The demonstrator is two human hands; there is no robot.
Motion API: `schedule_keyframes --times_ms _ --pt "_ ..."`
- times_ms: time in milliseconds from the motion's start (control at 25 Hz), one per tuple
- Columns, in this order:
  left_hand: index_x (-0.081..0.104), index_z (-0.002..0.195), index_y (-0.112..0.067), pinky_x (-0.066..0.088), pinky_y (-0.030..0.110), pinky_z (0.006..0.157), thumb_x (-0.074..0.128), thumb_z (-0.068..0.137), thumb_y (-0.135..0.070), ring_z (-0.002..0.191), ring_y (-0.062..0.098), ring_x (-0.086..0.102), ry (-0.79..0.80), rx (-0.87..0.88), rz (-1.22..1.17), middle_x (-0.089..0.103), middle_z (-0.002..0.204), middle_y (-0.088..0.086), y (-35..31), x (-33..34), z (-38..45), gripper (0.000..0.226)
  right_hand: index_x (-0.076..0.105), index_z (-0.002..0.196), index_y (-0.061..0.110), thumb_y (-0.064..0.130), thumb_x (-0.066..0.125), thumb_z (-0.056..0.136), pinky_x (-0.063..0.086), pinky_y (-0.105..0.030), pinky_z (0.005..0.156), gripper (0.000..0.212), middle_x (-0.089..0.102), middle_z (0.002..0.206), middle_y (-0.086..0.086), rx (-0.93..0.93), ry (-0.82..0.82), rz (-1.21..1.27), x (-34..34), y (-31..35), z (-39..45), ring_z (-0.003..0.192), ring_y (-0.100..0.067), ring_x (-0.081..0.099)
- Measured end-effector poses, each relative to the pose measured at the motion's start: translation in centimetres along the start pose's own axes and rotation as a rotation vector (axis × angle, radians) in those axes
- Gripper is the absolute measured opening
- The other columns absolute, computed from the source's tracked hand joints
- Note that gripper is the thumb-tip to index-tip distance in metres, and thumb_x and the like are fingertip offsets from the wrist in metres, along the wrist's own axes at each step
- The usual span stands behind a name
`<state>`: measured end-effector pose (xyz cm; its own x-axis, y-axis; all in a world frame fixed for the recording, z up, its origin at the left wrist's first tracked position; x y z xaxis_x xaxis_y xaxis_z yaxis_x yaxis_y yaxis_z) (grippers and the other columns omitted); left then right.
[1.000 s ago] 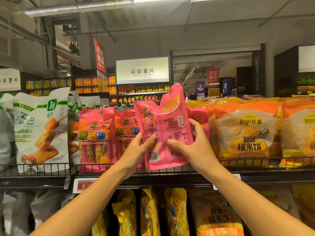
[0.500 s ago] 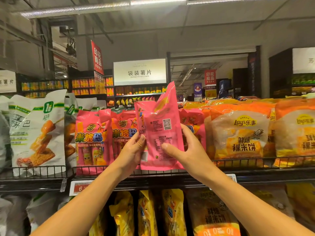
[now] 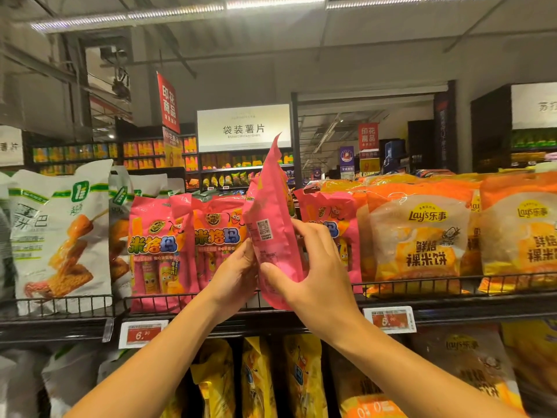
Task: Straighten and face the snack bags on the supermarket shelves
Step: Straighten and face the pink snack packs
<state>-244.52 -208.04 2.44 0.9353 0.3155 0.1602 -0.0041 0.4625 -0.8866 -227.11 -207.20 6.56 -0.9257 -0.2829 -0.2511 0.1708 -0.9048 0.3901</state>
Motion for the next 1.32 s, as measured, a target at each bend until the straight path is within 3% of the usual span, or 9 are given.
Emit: schedule_keyframes --times_ms 240,320,400,600,880,1040,1160,1240,1320 --pt "0.056 0.131 -0.016 0.058 0.033 0.075 0.054 0.096 -0.039 0.105 0.022 0.069 -0.025 0.077 0.053 0.069 0.122 0.009 -1.4 -0.6 -0.4 0.042 0.047 0.135 0.038 0.053 0.065 0.082 0.052 -0.034 0.093 0.059 0.047 0.12 0.021 0.014 0.015 0.056 -0.3 -0.7 0.2 0.117 -0.001 0.051" --pt "0.056 0.13 -0.016 0.057 0.036 0.085 0.077 0.076 -0.051 0.111 0.024 0.066 -0.079 0.134 0.073 0.067 0.124 0.011 -2.8 -1.0 -0.9 0.068 0.047 0.132 0.041 0.051 0.062 0.084 0.052 -0.033 0.094 0.051 0.052 0.12 0.023 0.054 0.031 0.117 -0.5 -1.7 0.4 0.115 0.001 0.053" --pt "0.057 0.129 -0.017 0.049 0.045 0.101 0.088 0.059 -0.055 0.118 0.029 0.062 -0.136 0.188 0.124 0.064 0.129 0.014 -3.9 -1.2 -1.3 0.086 0.044 0.132 0.046 0.049 0.059 0.087 0.05 -0.033 0.097 0.048 0.057 0.121 0.024 0.131 0.077 0.245 -0.2 -3.0 0.5 0.115 0.002 0.056" --pt "0.063 0.119 -0.023 0.051 0.051 0.096 0.088 0.06 -0.049 0.108 0.031 0.068 -0.169 0.277 0.208 0.072 0.115 0.01 -5.4 -0.3 -2.2 0.07 0.041 0.134 0.041 0.043 0.051 0.089 0.051 -0.018 0.083 0.047 0.061 0.106 0.039 0.291 0.18 0.477 1.0 -5.6 0.8 0.104 0.012 0.06" --pt "0.066 0.113 -0.024 0.059 0.035 0.08 0.082 0.064 -0.042 0.101 0.025 0.072 -0.191 0.277 0.228 0.074 0.109 0.005 -5.5 -0.2 -2.6 0.055 0.045 0.129 0.044 0.045 0.055 0.088 0.055 -0.019 0.082 0.042 0.064 0.11 0.032 0.334 0.217 0.511 1.6 -7.2 0.5 0.107 0.008 0.062" --pt "0.062 0.118 -0.019 0.057 0.038 0.086 0.082 0.07 -0.043 0.102 0.022 0.071 -0.236 0.228 0.27 0.074 0.111 0.003 -5.3 0.1 -2.7 0.057 0.049 0.13 0.038 0.04 0.062 0.09 0.057 -0.022 0.085 0.043 0.067 0.115 0.023 0.292 0.149 0.558 1.0 -6.9 0.7 0.11 -0.002 0.066" --pt "0.054 0.119 -0.026 0.048 0.021 0.082 0.08 0.073 -0.043 0.102 0.006 0.059 -0.437 0.283 0.489 0.06 0.117 -0.006 -6.9 0.0 -3.7 0.055 0.048 0.135 0.032 0.038 0.068 0.091 0.059 -0.033 0.089 0.048 0.068 0.12 0.009 0.277 0.037 0.571 0.0 -7.1 0.8 0.111 -0.009 0.067" --pt "0.054 0.115 -0.029 0.043 0.014 0.081 0.076 0.081 -0.034 0.1 -0.004 0.054 -0.49 0.394 0.626 0.055 0.117 -0.007 -8.3 1.3 -5.0 0.04 0.048 0.133 0.035 0.043 0.069 0.085 0.059 -0.029 0.084 0.053 0.066 0.12 0.009 0.27 -0.041 0.541 -0.8 -7.0 0.8 0.109 -0.007 0.067" --pt "0.06 0.112 -0.026 0.045 0.014 0.085 0.071 0.087 -0.029 0.099 -0.006 0.056 -0.395 0.425 0.647 0.059 0.117 -0.004 -8.3 3.4 -5.5 0.028 0.047 0.131 0.037 0.044 0.07 0.083 0.058 -0.019 0.077 0.054 0.065 0.119 0.012 0.255 -0.112 0.51 -1.5 -6.7 0.9 0.106 0.0 0.066"
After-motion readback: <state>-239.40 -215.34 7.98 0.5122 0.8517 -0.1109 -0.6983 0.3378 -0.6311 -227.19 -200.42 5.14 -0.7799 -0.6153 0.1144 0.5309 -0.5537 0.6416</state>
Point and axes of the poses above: each hand's wrist, its own z-axis towards the middle knuckle, its own x-axis out of the palm, y = z × x, the point moved 9 cm from there along z, towards the middle knuckle
